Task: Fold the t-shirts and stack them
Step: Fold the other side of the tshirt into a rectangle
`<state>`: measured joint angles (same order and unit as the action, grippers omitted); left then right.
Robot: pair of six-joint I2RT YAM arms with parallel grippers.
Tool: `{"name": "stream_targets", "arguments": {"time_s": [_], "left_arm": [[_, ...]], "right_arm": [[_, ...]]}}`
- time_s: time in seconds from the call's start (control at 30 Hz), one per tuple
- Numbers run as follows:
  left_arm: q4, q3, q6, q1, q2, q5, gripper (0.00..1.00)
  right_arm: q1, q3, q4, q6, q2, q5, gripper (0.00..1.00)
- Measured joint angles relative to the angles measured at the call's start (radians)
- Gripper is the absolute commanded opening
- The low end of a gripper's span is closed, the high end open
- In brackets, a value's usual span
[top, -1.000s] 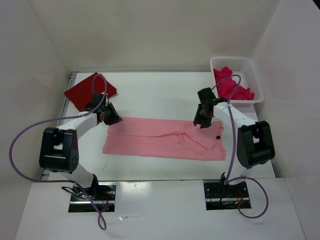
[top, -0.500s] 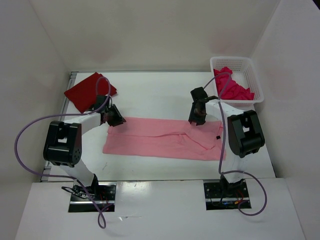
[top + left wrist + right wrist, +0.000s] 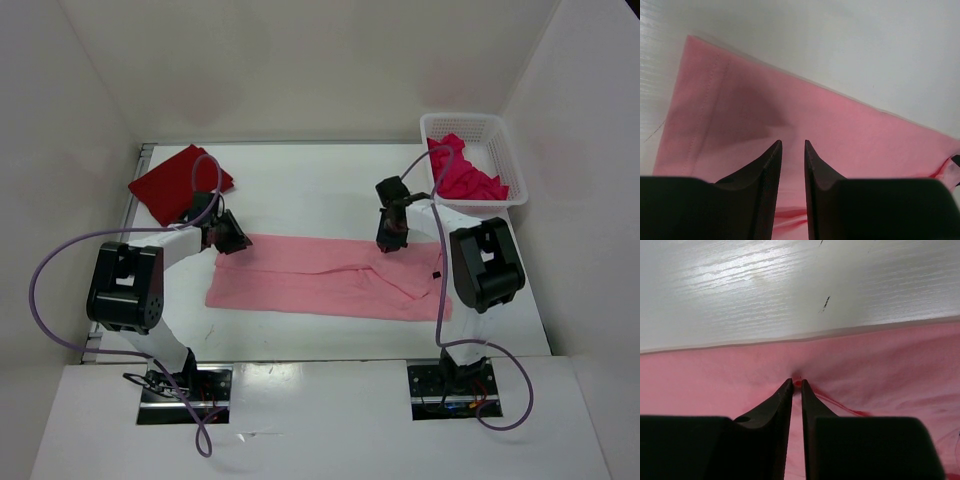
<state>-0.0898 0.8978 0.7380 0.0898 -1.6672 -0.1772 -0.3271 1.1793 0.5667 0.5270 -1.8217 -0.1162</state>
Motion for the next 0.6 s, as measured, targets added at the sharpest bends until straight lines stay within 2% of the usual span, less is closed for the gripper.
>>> {"name": "stream_targets", "arguments": {"time_s": [0.23, 0.47, 0.6], "left_arm": [[0.006, -0.004, 0.002, 0.0, 0.0, 0.0, 0.31], [0.007, -0.006, 0.003, 0.0, 0.0, 0.0, 0.31], [0.008, -0.006, 0.003, 0.0, 0.0, 0.0, 0.31]], "right_arm": [[-0.015, 0.012, 0.018, -0.001, 0.0, 0.001, 0.01], [-0.04, 0.013, 0.069, -0.001, 0.026, 0.0, 0.01], [-0.097, 0.008, 0.12, 0.007, 0.088, 0.011, 0.01]]}}
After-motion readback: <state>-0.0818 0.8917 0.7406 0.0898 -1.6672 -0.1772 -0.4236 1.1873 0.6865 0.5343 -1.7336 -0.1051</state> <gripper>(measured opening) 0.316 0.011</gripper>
